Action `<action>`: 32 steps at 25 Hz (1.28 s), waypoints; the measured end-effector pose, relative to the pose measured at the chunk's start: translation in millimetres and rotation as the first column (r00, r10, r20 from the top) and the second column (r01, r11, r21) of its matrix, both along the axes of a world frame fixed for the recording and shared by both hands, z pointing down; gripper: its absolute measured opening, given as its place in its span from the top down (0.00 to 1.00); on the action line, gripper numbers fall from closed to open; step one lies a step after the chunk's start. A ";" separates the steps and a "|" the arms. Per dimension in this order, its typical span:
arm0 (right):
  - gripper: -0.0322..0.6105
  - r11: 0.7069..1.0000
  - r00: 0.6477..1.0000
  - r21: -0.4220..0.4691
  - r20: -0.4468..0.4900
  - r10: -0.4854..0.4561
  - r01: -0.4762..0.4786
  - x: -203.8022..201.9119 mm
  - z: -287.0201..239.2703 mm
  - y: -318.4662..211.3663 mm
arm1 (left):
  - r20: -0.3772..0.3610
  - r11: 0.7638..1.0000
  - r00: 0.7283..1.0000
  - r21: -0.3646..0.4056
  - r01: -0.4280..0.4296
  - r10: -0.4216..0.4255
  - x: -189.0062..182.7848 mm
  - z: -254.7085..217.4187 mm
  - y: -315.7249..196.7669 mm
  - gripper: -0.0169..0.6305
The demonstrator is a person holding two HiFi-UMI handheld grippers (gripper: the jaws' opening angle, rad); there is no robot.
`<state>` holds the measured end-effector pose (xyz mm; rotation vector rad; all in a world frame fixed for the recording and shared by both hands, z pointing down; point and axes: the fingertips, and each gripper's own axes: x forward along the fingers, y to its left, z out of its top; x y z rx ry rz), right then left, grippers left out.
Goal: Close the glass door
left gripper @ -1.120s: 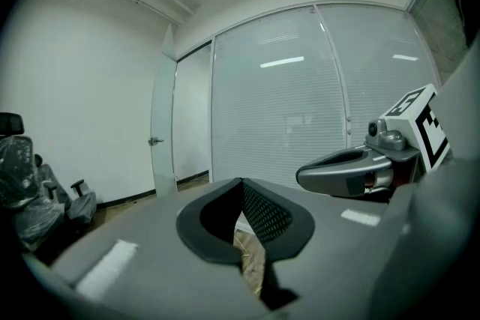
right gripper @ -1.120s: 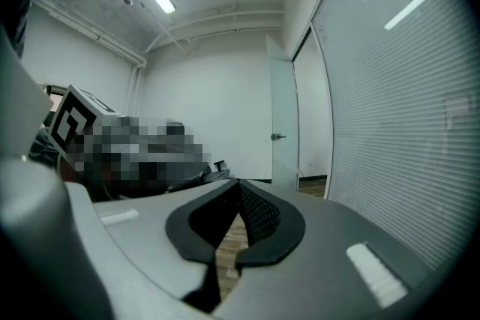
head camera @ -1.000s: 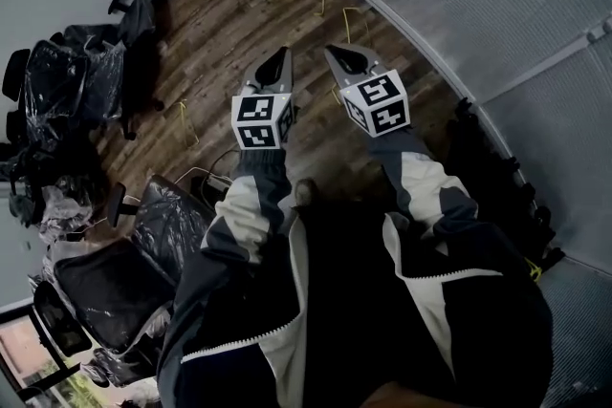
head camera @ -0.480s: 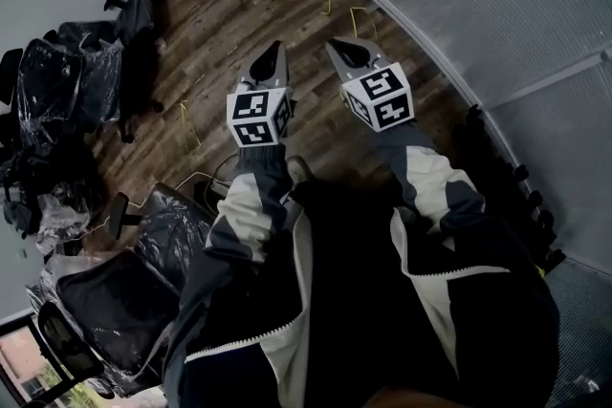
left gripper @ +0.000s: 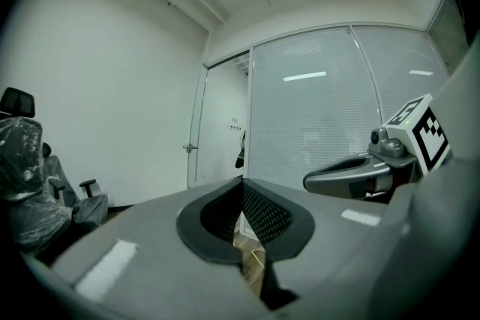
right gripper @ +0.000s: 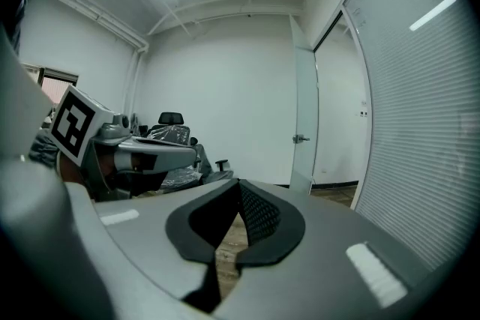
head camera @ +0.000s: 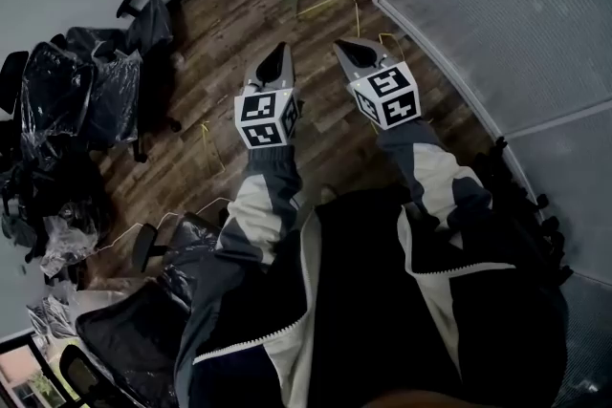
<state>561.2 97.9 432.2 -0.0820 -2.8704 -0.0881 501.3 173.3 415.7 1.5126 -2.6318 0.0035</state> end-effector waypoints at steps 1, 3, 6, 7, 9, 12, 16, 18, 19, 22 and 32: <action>0.94 1.000 1.000 0.001 -0.002 -0.006 0.006 -9.9 1.0 5.1 | 0.005 1.000 1.000 0.004 0.001 -0.001 -7.5 -0.4 4.6 0.96; 0.94 1.000 1.000 0.003 -0.004 -0.016 0.016 -27.9 2.9 12.9 | 0.008 1.000 1.000 0.012 0.007 -0.008 -21.1 0.9 13.3 0.96; 0.94 0.999 0.999 0.009 -0.008 -0.035 0.035 -54.9 1.6 21.2 | -0.002 0.999 1.000 0.022 0.026 -0.026 -44.4 2.9 24.6 0.96; 0.94 0.999 0.999 0.012 -0.010 -0.043 0.044 -64.8 0.4 23.2 | -0.007 0.999 0.999 0.024 0.034 -0.034 -54.1 3.3 27.0 0.96; 0.94 0.998 0.998 0.016 -0.014 -0.062 0.062 -84.9 -0.8 25.9 | -0.016 0.998 0.999 0.029 0.052 -0.051 -74.1 3.5 30.3 0.96; 0.94 0.996 0.995 0.010 -0.018 -0.093 0.094 -110.3 5.7 28.2 | -0.020 0.996 0.997 0.023 0.081 -0.081 -96.2 9.9 33.7 0.96; 0.94 0.989 0.989 -0.008 -0.023 -0.148 0.148 -162.7 15.1 26.9 | -0.036 0.991 0.991 0.001 0.132 -0.131 -140.7 22.8 34.3 0.96; 0.94 0.983 0.983 -0.018 -0.022 -0.183 0.183 -199.2 18.0 24.5 | -0.041 0.987 0.986 -0.021 0.162 -0.162 -171.8 27.7 33.1 0.96; 0.94 0.980 0.980 -0.025 -0.019 -0.200 0.199 -217.5 19.0 23.2 | -0.043 0.984 0.983 -0.032 0.176 -0.178 -187.5 29.4 32.8 0.96; 0.94 0.971 0.972 -0.048 -0.010 -0.236 0.235 -267.0 20.2 16.0 | -0.049 0.974 0.974 -0.061 0.217 -0.220 -233.2 31.6 28.9 0.96; 0.94 0.957 0.958 -0.051 0.015 -0.286 0.287 -390.3 13.5 -73.5 | -0.037 0.952 0.954 -0.084 0.294 -0.298 -356.0 25.1 -49.7 0.96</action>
